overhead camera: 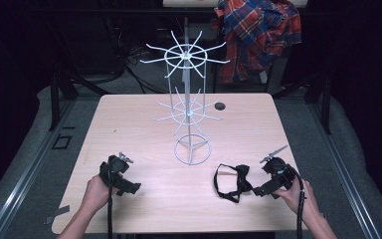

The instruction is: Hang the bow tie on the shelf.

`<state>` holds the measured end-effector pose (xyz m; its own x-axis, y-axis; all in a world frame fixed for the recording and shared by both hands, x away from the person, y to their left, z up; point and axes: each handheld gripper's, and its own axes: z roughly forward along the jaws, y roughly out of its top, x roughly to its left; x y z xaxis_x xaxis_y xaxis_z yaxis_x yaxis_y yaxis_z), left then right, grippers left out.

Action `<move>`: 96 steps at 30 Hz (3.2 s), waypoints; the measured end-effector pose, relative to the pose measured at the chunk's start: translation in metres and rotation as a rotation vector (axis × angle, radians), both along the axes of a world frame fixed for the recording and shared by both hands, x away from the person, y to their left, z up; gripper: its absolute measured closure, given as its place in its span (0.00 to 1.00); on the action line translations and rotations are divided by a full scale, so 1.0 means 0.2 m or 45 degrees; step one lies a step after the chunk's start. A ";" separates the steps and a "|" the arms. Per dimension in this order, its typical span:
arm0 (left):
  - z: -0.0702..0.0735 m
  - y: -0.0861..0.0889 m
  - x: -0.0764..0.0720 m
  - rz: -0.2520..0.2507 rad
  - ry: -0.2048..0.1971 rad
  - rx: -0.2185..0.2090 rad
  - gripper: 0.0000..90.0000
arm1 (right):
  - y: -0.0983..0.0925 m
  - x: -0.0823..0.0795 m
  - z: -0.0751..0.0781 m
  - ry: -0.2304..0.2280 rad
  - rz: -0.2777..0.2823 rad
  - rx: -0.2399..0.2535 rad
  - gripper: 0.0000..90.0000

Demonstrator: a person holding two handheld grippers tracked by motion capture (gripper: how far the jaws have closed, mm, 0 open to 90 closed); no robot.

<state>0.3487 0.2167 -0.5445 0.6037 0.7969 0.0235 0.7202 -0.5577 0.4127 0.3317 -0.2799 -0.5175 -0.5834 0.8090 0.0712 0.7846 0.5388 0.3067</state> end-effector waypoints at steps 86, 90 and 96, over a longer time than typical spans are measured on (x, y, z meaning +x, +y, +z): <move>-0.02 -0.02 0.00 -0.009 0.021 0.045 0.00 | 0.24 0.10 0.12 -0.262 0.013 0.135 0.84; -0.02 -0.02 0.00 -0.015 0.025 0.049 0.00 | 0.25 0.09 0.16 -0.301 0.017 0.186 0.84; -0.02 -0.02 0.00 -0.015 0.022 0.046 0.00 | 0.25 0.08 0.18 -0.324 0.012 0.209 0.84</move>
<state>0.3481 0.2122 -0.5486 0.6137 0.7885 0.0416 0.7202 -0.5805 0.3799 0.3479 -0.2301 -0.4812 -0.6067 0.7933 0.0513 0.6666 0.4725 0.5764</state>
